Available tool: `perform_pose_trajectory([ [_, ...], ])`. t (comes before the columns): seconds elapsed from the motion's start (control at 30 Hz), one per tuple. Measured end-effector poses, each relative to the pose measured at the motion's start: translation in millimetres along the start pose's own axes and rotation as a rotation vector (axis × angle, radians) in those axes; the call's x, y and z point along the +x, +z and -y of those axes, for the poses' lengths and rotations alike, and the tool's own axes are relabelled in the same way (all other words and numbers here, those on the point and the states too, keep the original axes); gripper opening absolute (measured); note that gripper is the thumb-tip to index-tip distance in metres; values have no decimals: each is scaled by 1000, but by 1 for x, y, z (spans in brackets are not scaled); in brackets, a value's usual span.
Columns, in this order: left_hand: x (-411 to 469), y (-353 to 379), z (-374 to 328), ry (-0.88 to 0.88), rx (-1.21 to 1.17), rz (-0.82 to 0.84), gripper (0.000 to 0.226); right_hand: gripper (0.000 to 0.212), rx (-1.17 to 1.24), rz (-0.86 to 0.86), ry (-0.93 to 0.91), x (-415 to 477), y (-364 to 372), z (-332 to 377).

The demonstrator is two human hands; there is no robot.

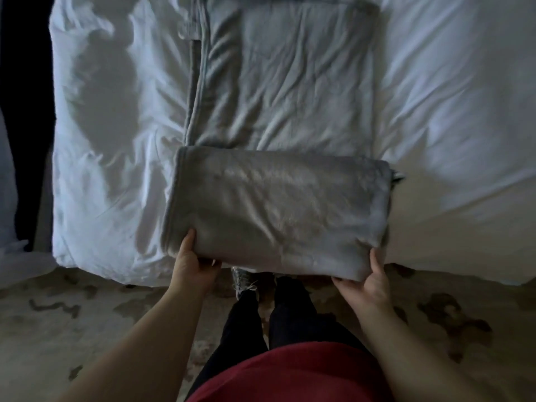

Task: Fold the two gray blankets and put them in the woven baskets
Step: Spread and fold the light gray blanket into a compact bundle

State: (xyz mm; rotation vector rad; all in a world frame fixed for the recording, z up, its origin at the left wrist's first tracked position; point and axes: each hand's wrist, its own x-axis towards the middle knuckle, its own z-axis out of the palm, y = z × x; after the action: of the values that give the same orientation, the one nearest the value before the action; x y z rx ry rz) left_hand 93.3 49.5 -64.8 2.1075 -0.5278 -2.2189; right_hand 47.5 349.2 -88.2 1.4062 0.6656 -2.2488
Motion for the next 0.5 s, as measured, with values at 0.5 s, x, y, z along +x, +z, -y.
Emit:
perform_pose_trajectory([
  [0.5, -102, 185, -151, 184, 52, 207, 34, 32, -16, 248, -299, -55, 257, 111],
])
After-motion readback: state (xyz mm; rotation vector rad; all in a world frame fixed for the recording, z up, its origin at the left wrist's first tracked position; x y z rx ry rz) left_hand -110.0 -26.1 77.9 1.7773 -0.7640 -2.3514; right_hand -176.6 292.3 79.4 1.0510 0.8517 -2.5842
